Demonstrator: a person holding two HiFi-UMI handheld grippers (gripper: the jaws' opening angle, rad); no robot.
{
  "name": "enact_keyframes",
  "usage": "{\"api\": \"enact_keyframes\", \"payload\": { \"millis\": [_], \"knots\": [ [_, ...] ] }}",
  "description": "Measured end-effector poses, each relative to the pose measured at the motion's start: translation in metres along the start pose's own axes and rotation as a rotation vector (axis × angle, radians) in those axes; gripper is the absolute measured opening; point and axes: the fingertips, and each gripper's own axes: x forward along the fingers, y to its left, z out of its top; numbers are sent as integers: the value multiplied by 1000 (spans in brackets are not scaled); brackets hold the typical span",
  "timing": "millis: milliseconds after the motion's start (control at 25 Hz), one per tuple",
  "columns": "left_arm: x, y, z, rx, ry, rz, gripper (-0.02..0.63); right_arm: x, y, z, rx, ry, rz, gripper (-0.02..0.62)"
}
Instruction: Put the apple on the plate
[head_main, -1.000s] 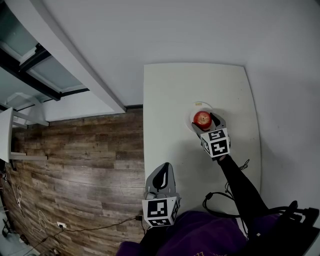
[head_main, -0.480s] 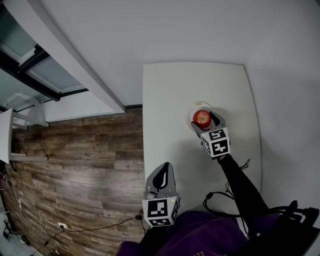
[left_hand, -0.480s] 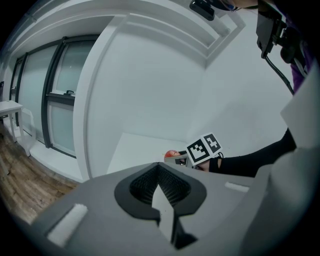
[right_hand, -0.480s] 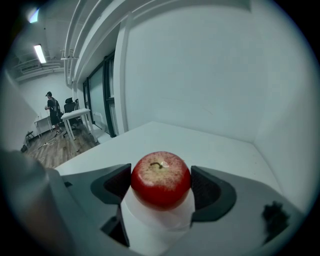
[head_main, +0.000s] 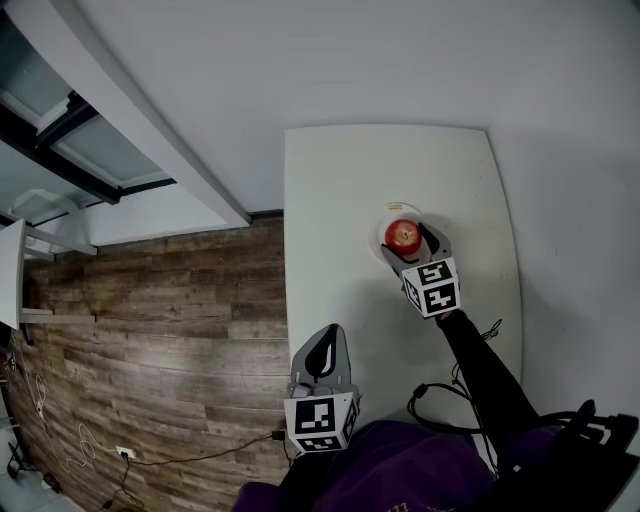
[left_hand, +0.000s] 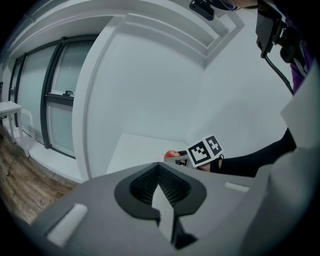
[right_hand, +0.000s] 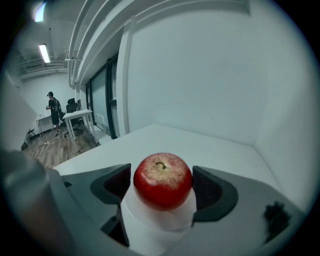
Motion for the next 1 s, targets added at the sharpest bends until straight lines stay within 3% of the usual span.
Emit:
{"api": "enact_keyframes", "payload": {
  "millis": [640,1000],
  "knots": [
    [-3,-6,4,6,-19,-13,6,-28,-4,13,14,-48,-11,374],
    [-10,-15,7,8,-45,-29,6,-69,15,21,59,-95,31,373]
  ]
}}
